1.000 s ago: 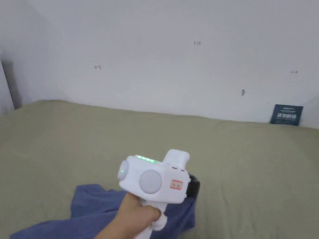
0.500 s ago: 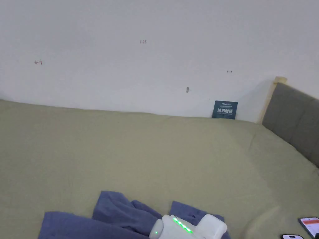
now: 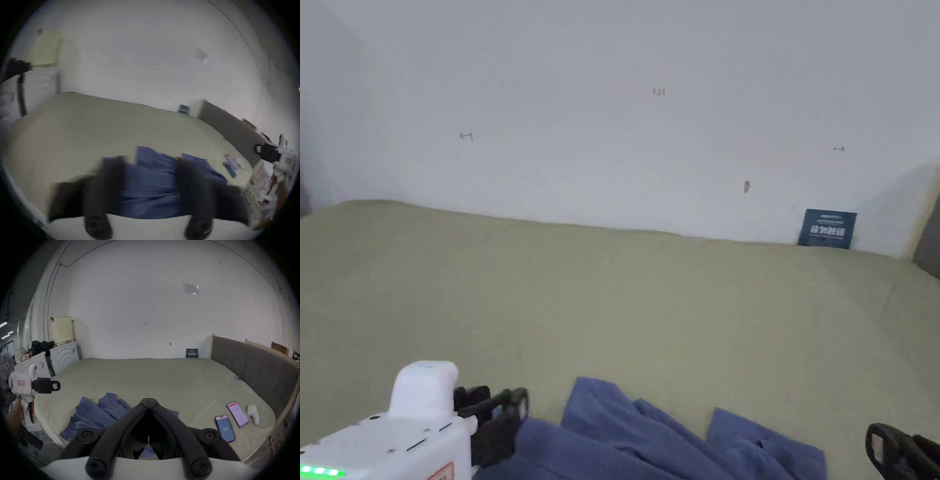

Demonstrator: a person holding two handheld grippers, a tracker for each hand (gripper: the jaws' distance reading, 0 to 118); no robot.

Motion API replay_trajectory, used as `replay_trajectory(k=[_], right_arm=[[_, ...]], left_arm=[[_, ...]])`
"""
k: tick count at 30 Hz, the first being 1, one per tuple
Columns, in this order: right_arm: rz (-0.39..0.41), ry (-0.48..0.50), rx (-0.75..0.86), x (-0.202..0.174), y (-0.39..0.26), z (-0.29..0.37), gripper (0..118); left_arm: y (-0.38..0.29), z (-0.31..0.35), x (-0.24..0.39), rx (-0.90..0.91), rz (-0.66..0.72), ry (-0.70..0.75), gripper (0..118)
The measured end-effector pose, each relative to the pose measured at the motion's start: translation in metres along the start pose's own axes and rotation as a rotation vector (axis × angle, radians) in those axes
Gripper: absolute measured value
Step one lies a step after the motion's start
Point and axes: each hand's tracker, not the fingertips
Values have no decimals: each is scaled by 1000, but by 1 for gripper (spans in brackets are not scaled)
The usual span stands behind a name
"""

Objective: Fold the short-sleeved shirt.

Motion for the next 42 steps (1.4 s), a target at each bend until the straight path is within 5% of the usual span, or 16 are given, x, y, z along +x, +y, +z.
replay_trajectory(k=[2, 5, 13, 16, 17, 23, 26, 28, 30, 31, 33, 36, 37, 40, 41, 42], right_arm=[[-7, 20, -31, -5, -6, -10, 0], [-17, 50, -100, -10, -14, -22, 0], [6, 21, -136, -6, -20, -36, 0], [4, -5, -158, 3, -24, -39, 0], [-3, -15, -171, 6, -26, -40, 0], [3, -69, -239, 23, -40, -46, 0], [-32, -77, -268, 30, -46, -51, 0], [-51, -87, -283, 33, -47, -55, 0], [-64, -88, -297, 38, -49, -59, 0], [-71, -90, -310, 41, -52, -64, 0], [-72, -74, -390, 46, -59, -77, 10], [-81, -14, -533, 53, -72, -104, 84], [-96, 30, -569, 55, -78, -113, 93], [-163, 38, -639, 61, -89, -140, 92], [-174, 26, -666, 62, -94, -149, 78], [-165, 3, -695, 62, -95, -153, 48]], left_arm=[[-25, 13, -15, 65, -26, 224, 0], [-46, 18, -42, -41, 109, 187, 0], [-15, -75, -64, -269, 89, 147, 4], [3, -146, -76, -420, 127, 36, 91], [6, -173, -77, -506, 121, 71, 106], [9, -250, -62, -653, 12, 147, 106], [-8, -273, -63, -774, 14, 171, 99], [-12, -263, -57, -720, -31, 304, 72], [-6, -245, -47, -644, -56, 238, 17], [-6, -237, -44, -641, -61, 172, 3], [-8, -229, -37, -619, -103, 218, 3], [-5, -215, -35, -596, -113, 209, 3], [-4, -212, -35, -590, -105, 203, 3], [3, -203, -36, -578, -82, 181, 3], [3, -199, -34, -583, -74, 140, 3], [3, -197, -31, -584, -83, 140, 3]])
